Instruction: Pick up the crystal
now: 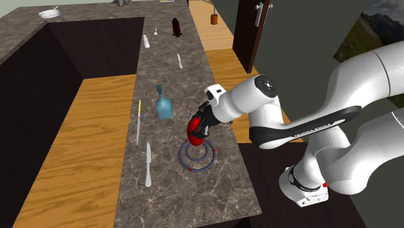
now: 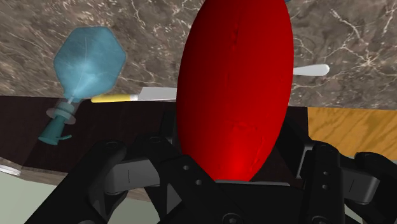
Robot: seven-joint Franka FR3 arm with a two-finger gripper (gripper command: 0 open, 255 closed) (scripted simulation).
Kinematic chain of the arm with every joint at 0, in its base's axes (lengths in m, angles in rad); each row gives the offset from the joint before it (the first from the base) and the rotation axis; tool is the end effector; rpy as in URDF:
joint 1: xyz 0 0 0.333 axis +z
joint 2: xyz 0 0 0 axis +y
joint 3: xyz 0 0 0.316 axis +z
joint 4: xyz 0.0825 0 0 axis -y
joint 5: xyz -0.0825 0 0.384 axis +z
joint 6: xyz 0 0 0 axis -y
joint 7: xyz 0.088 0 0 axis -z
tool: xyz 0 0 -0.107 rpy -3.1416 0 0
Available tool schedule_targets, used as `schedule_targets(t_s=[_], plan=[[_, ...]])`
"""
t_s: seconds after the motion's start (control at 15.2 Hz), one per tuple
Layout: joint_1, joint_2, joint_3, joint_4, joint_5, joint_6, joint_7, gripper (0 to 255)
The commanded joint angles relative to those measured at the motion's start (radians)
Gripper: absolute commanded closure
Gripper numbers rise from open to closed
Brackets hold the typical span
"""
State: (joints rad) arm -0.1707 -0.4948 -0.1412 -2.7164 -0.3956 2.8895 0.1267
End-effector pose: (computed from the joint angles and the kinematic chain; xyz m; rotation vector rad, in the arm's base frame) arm 0.3977 -0.1054 0.4497 2.7763 -0.1325 0.9350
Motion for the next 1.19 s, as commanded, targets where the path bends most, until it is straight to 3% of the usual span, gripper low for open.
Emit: schedule_targets(t_s=[0.0,0.2,1.12], plan=[[0.000,0.001,-0.001,-0.001,0.000,-0.001,0.000,255],[-0.001,0.000,0.001,-0.002,-0.001,0.000,0.002,255],[0.064,-0.099,-0.019,0.123,0.066,-0.225,-0.060,255]])
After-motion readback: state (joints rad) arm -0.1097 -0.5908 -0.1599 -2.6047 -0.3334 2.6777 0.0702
